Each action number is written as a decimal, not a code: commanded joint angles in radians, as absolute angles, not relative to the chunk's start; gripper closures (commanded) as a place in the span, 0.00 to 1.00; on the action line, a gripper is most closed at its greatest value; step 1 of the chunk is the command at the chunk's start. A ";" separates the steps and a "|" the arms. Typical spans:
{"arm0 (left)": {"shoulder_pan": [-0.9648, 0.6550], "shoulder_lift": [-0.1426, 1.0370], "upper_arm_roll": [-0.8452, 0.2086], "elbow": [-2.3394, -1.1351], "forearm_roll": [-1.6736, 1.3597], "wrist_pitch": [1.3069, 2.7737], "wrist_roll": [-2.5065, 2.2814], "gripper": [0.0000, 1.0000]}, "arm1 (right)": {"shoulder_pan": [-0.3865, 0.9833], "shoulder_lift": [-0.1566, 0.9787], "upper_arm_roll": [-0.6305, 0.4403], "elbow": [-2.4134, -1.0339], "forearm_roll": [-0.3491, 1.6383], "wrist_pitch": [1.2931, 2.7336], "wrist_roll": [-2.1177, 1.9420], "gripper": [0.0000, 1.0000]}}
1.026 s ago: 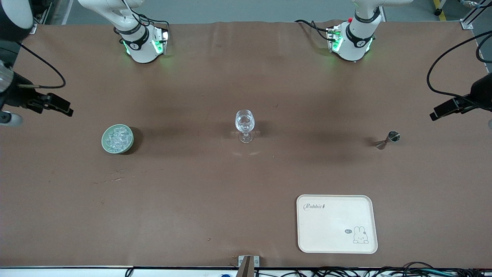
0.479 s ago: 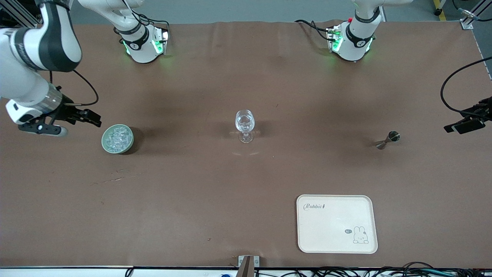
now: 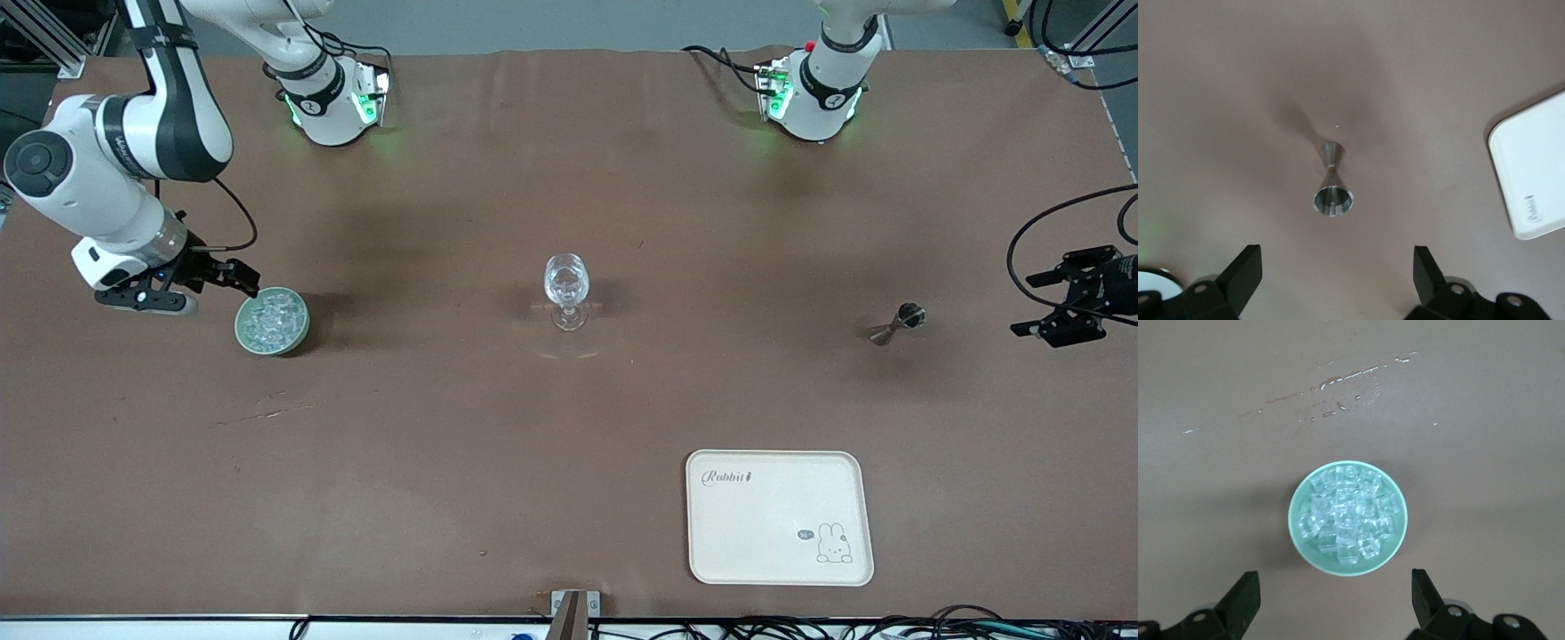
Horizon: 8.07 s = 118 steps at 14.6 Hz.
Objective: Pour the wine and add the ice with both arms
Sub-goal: 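Reach the right gripper to the ice bowl while the left gripper reaches the jigger, then grasp an ice cube with the right gripper while the left gripper lifts the jigger, then carry the jigger over the wine glass with the left gripper, then tilt the jigger over the wine glass rim with the left gripper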
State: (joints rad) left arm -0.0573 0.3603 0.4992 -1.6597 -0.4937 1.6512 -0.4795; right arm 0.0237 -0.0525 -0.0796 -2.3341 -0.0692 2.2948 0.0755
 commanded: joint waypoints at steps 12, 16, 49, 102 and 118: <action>-0.012 0.684 0.643 -1.649 -0.870 1.437 -0.477 0.00 | -0.018 0.127 -0.072 -2.514 -0.184 2.801 0.060 0.00; -0.011 0.727 0.640 -1.651 -0.933 1.414 -0.471 0.00 | -0.018 0.130 -0.071 -2.542 -0.189 2.823 0.060 0.01; -0.015 0.781 0.584 -1.853 -1.213 1.503 -0.388 0.75 | -0.011 0.153 -0.064 -2.556 -0.183 2.832 0.089 0.52; -0.021 0.351 -0.580 -1.956 -0.761 2.379 -1.351 1.00 | 0.035 -0.112 -0.060 -1.566 -0.020 1.479 0.075 0.99; -0.012 0.462 -0.689 -1.876 -0.413 2.433 -1.516 1.00 | 0.029 -0.032 -0.061 -1.445 0.040 1.477 0.094 0.99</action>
State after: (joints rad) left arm -0.0257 0.4528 -0.6666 -1.8875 -0.4544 2.4300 -1.4887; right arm 0.0338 -0.0361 -0.0628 -1.4624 0.0195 1.4900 0.0890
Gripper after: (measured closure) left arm 0.784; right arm 0.736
